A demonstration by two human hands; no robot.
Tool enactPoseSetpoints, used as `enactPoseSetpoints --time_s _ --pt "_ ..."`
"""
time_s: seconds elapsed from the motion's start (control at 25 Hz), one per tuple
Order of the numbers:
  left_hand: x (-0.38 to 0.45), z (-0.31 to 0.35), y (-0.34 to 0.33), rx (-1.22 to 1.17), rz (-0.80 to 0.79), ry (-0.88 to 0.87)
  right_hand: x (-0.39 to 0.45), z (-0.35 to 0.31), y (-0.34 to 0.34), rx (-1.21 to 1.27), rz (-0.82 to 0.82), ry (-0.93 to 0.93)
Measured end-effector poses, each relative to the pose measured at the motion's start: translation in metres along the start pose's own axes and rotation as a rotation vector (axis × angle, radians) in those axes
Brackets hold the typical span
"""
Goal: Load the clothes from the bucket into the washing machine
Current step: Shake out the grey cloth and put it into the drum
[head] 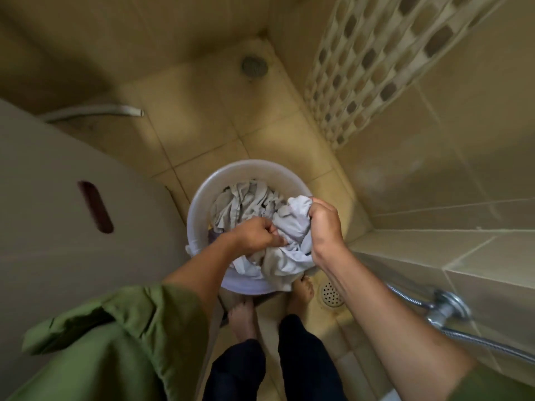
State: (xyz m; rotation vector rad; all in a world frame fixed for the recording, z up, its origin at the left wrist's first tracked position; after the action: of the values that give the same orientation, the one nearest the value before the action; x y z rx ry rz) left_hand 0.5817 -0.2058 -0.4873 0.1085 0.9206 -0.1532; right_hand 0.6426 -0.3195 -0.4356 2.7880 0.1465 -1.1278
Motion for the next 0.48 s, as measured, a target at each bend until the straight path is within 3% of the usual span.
enactPoseSetpoints --time_s 0.16,0.32,0.48 --pt "-0.075 0.095 0.032 0.145 0.099 -0.257 -0.08 -0.116 -0.019 -0.018 -0.156 0.176" --pt "-0.157 0.178 0.051 0.093 -0.017 -0.414 -0.166 -0.232 -0.024 -0.115 -0.252 0.412" --pt "-0.281 0.291 0.084 0.382 0.235 -0.71 -0.255 -0.335 -0.004 -0.16 -0.25 0.621"
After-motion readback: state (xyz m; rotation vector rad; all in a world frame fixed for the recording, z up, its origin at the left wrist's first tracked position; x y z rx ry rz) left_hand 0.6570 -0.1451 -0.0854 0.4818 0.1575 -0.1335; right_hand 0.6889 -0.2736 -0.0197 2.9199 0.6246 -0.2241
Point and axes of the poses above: each hand's wrist, its own x-axis towards the middle knuckle, its own y-axis out of the back of the hand, z = x × y, the point moved 7 cm from there along x, towards the middle knuckle, and after that the axes turned 7 degrees about -x, right-handed, at the moved point
